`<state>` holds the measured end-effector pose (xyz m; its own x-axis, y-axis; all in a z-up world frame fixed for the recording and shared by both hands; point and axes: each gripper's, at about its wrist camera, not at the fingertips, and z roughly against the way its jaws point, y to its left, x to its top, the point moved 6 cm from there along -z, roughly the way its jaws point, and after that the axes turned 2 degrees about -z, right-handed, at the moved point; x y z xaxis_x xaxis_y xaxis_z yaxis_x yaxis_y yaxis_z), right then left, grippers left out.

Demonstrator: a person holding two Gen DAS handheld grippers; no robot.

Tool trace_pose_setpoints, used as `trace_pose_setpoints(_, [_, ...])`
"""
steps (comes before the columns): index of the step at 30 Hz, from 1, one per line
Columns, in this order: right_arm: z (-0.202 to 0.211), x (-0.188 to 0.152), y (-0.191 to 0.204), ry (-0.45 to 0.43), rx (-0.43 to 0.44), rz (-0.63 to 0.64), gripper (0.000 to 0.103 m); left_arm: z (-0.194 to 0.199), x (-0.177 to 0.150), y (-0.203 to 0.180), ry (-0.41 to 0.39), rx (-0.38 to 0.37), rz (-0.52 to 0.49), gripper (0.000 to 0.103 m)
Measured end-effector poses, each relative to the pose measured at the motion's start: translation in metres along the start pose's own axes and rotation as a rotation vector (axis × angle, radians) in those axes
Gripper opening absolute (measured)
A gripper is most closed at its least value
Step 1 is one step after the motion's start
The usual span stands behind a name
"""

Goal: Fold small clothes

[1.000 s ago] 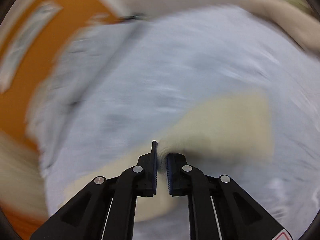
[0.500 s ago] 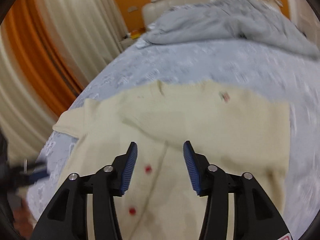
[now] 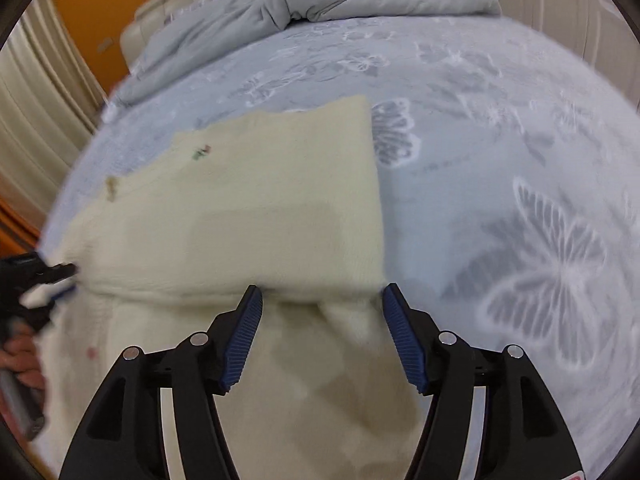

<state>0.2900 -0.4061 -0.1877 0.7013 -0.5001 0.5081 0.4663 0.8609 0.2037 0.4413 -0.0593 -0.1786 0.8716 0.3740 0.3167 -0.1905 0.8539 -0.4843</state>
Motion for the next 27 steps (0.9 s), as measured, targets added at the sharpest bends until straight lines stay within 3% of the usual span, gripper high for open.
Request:
trace_pose_setpoints(1, [0.003,0.007,0.004,-0.019,0.002,0.007,0.031,0.008,0.004,-0.001,-0.032,-0.020,-0.002,0.003])
trace_pose_setpoints(3, [0.027,0.021,0.008,-0.109,0.092,0.002,0.022,0.033,0.012,0.001,-0.124,-0.057,-0.016,0.000])
trace_pose_setpoints(5, [0.038,0.028,0.000,-0.157,0.095,-0.019,0.021,0.041,0.013,0.020,-0.165,-0.020,-0.018,0.000])
trace_pose_setpoints(7, [0.036,0.024,-0.019,-0.161,0.049,-0.091,0.024,0.023,0.006,0.041,-0.124,0.037,-0.017,0.000])
trace_pose_setpoints(8, [0.040,0.022,-0.026,-0.179,0.068,-0.151,0.025,0.014,0.000,0.051,-0.098,0.046,-0.008,0.000])
trace_pose_setpoints(9, [0.045,0.022,-0.025,-0.197,0.110,-0.177,0.025,0.017,-0.004,0.055,-0.146,0.000,-0.007,0.000])
trace_pose_setpoints(11, [0.048,0.024,-0.006,-0.204,0.174,-0.126,0.025,0.020,-0.008,0.051,-0.179,-0.001,-0.035,0.000])
trace_pose_setpoints(13, [0.038,0.024,0.013,-0.187,0.184,-0.033,0.025,0.029,-0.007,0.037,-0.180,-0.085,0.000,0.023])
trace_pose_setpoints(14, [0.029,0.024,0.019,-0.180,0.167,-0.002,0.026,0.037,-0.004,0.024,-0.182,-0.153,0.032,0.061])
trace_pose_setpoints(15, [0.015,0.022,0.023,-0.153,0.156,0.006,0.026,0.038,-0.001,0.019,-0.181,-0.155,0.049,0.098])
trace_pose_setpoints(17, [-0.001,0.017,0.020,-0.123,0.157,-0.032,0.026,0.029,0.007,0.012,-0.168,-0.121,0.071,0.098])
trace_pose_setpoints(19, [0.000,0.013,0.019,-0.128,0.166,-0.068,0.026,0.000,0.012,0.013,-0.116,-0.056,0.079,0.088])
trace_pose_setpoints(20, [0.002,0.013,0.017,-0.143,0.175,-0.086,0.026,0.004,0.016,0.015,-0.148,-0.030,0.079,0.062])
trace_pose_setpoints(21, [0.008,0.011,0.019,-0.161,0.184,-0.095,0.027,0.007,0.019,0.008,-0.153,-0.081,0.056,0.016])
trace_pose_setpoints(22, [0.013,0.014,0.018,-0.186,0.196,-0.099,0.027,0.007,0.019,0.004,-0.114,-0.139,0.051,0.012])
trace_pose_setpoints(23, [0.020,0.014,0.021,-0.204,0.213,-0.100,0.027,0.012,0.019,0.004,-0.127,-0.167,0.058,0.011])
trace_pose_setpoints(25, [0.034,0.017,0.023,-0.244,0.244,-0.097,0.027,0.031,0.018,0.005,-0.206,-0.208,0.042,0.010])
trace_pose_setpoints(27, [0.038,0.020,0.021,-0.268,0.240,-0.090,0.027,0.039,0.013,0.006,-0.258,-0.203,0.003,0.010])
